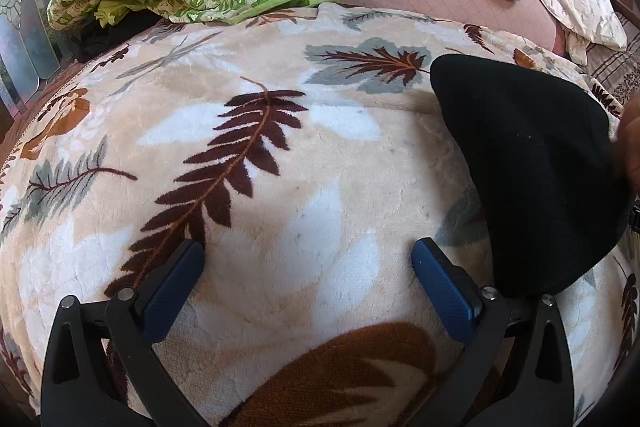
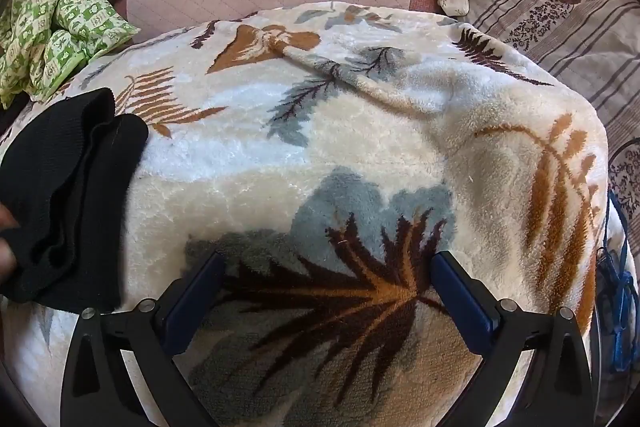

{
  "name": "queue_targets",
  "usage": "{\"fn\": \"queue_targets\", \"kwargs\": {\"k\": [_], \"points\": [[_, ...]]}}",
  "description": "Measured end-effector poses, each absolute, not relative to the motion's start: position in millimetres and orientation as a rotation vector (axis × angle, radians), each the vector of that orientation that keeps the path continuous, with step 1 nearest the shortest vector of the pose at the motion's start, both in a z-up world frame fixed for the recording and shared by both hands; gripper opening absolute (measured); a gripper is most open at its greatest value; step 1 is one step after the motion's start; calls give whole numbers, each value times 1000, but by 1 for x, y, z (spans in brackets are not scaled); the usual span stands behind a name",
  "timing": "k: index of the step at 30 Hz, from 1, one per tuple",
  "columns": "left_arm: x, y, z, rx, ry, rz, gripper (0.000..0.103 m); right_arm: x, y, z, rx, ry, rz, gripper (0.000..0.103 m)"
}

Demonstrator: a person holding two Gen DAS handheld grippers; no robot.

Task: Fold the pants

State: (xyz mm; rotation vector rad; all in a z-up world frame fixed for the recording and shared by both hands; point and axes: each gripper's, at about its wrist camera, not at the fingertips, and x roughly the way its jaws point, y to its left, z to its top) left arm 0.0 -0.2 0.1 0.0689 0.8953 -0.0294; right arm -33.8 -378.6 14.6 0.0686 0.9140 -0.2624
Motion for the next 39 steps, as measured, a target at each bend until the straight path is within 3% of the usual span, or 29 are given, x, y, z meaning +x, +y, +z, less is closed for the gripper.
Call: {"fn": "queue_targets", "kwargs": {"k": [39], "points": [[-1, -2, 1, 67, 897, -28, 103, -35, -377, 14, 71, 917, -264, 102]]}}
